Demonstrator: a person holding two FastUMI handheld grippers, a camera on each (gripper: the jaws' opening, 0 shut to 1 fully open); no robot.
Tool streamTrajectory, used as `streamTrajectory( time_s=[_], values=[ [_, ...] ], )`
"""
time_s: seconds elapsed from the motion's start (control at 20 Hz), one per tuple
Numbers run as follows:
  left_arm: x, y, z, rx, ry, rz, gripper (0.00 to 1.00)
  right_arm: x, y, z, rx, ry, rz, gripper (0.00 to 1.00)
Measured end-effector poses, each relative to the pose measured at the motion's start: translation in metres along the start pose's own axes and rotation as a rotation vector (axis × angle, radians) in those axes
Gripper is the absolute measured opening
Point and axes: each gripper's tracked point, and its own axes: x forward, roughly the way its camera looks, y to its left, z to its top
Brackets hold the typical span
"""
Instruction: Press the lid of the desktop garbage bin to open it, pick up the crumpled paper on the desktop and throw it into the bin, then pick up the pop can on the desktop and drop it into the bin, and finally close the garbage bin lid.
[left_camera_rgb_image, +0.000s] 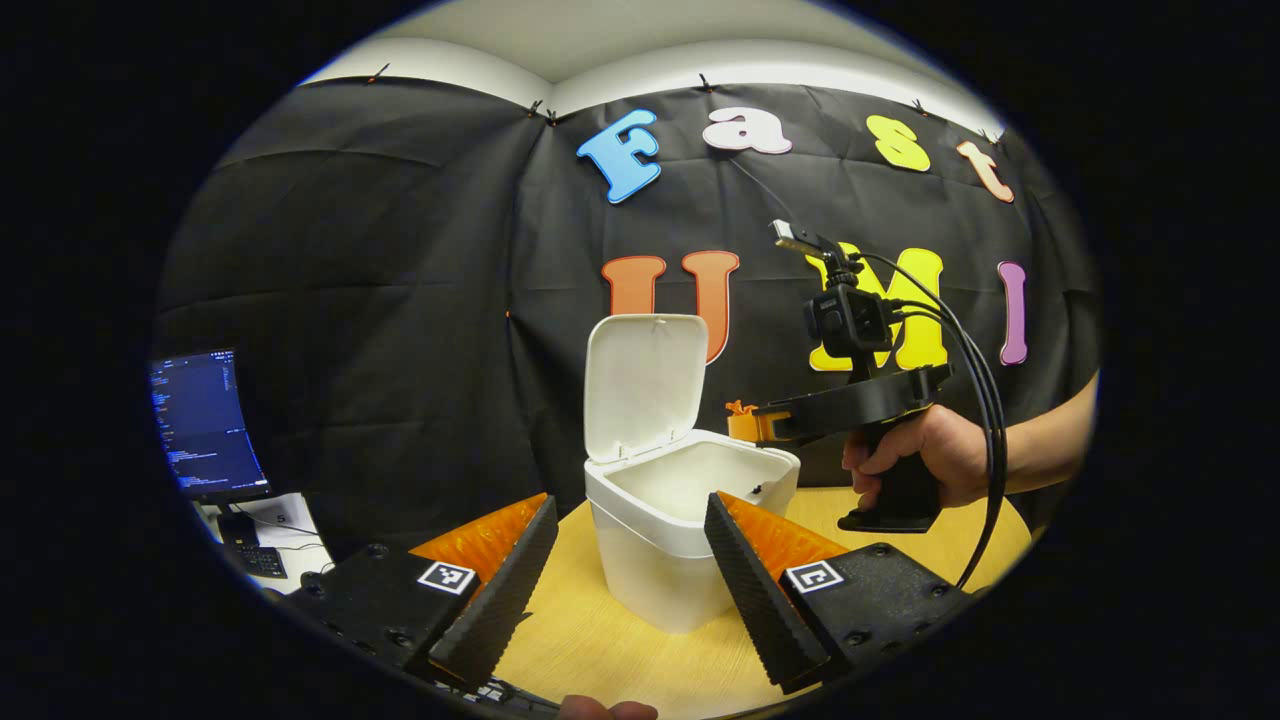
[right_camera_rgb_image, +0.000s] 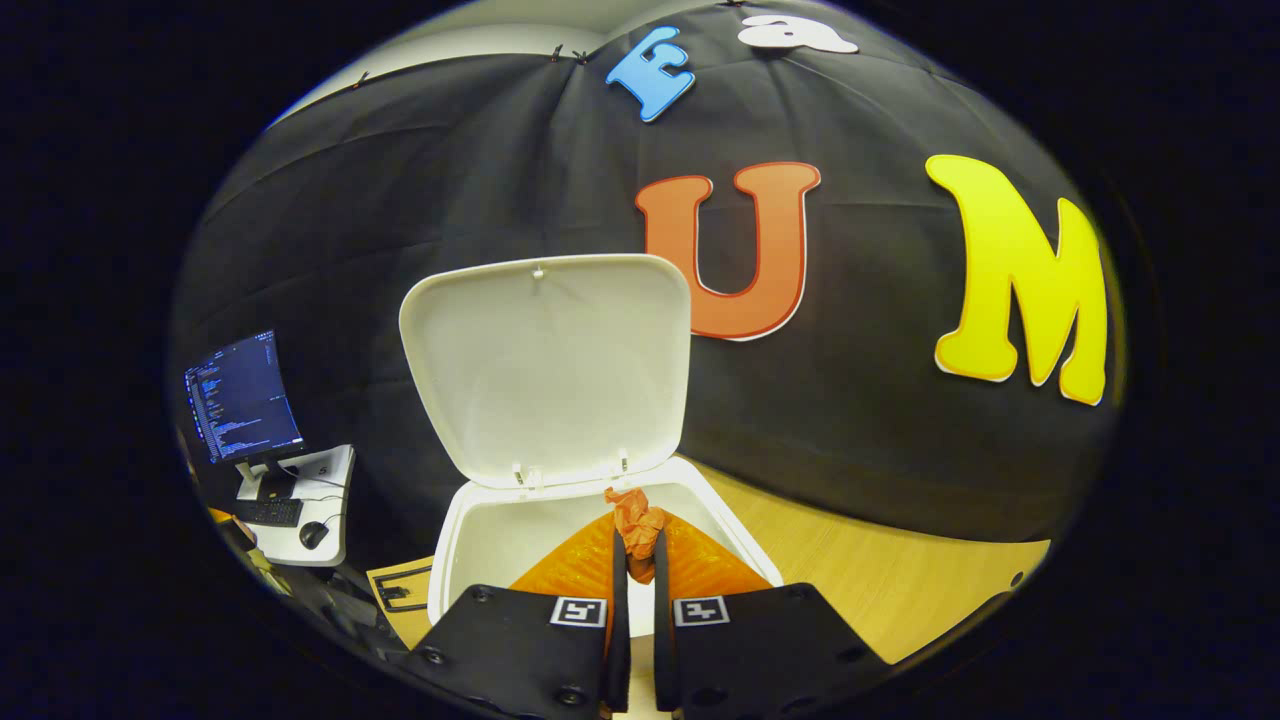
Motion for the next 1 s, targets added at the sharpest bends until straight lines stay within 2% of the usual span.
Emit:
streamTrajectory(
  time_s=[0.3,0.55,0.6,0.7,0.75,0.85,1.0],
  values=[
    [-0.003,0.011,-0.007,-0.008,-0.001,0.033,0.96,0.018,0.002,-0.026,-0.009,0.091,0.016,0.17],
    [-0.004,0.011,-0.009,-0.017,0.001,0.036,0.96,0.021,-0.002,-0.031,-0.011,0.111,0.003,0.31],
    [-0.004,0.011,-0.009,-0.019,0.001,0.034,0.96,0.021,-0.002,-0.031,-0.01,0.115,0.005,0.31],
    [-0.003,0.011,-0.011,-0.016,0.003,0.029,0.97,0.018,-0.001,-0.032,-0.008,0.113,0.015,0.43],
    [-0.003,0.011,-0.01,-0.016,0.003,0.028,0.96,0.016,-0.001,-0.03,-0.008,0.109,0.018,0.55],
    [-0.002,0.009,-0.012,-0.017,0.004,0.017,0.96,0.013,-0.002,-0.025,-0.007,0.092,0.015,0.65],
    [0.001,0.0,-0.016,-0.009,0.006,-0.023,0.96,-0.005,-0.008,-0.009,0.008,0.028,0.01,0.63]
  ],
)
